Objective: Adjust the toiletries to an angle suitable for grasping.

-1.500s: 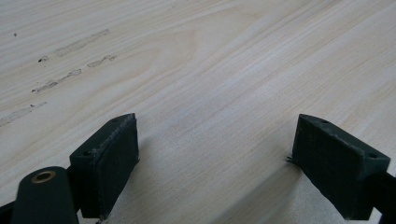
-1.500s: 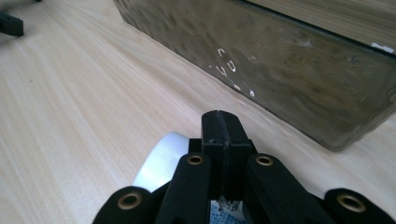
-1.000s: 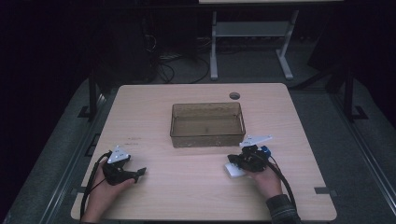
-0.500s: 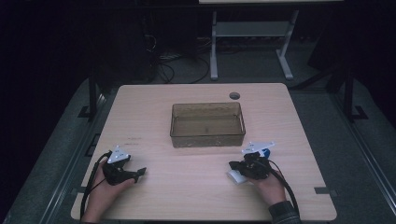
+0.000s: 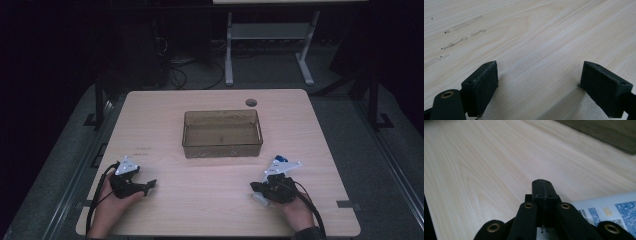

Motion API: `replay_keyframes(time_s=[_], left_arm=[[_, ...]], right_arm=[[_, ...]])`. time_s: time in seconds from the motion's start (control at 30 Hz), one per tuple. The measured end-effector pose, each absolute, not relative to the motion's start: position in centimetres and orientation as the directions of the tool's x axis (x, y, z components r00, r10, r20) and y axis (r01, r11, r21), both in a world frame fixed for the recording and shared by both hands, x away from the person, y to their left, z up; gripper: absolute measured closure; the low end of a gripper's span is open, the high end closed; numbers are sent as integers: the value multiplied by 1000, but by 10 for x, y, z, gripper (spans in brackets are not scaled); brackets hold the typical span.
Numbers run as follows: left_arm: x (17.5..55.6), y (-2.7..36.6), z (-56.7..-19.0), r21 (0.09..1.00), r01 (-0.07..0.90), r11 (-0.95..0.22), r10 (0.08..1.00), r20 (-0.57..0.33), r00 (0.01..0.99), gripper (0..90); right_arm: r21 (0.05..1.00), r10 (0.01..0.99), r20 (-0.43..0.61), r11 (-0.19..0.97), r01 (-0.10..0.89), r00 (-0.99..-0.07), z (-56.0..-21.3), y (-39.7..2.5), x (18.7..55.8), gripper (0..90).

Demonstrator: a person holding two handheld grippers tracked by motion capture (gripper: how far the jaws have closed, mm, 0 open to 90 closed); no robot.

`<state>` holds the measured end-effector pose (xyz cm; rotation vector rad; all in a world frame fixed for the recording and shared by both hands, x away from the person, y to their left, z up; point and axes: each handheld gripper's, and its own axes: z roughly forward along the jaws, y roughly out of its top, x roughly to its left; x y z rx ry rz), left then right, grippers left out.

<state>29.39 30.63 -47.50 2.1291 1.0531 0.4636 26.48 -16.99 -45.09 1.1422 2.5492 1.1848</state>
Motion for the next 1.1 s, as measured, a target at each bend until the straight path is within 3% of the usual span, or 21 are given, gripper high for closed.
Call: replay_keyframes(time_s=[0.73,1.1], left_arm=[[294,306,-475,727,544,-419,797,8,604,133],[294,306,-475,727,544,-419,797,7,604,133]], right_arm=[[687,683,231,390,613,-693,-455,-191,234,900],[736,719,190,346,581,-668,-444,-207,246,900]])
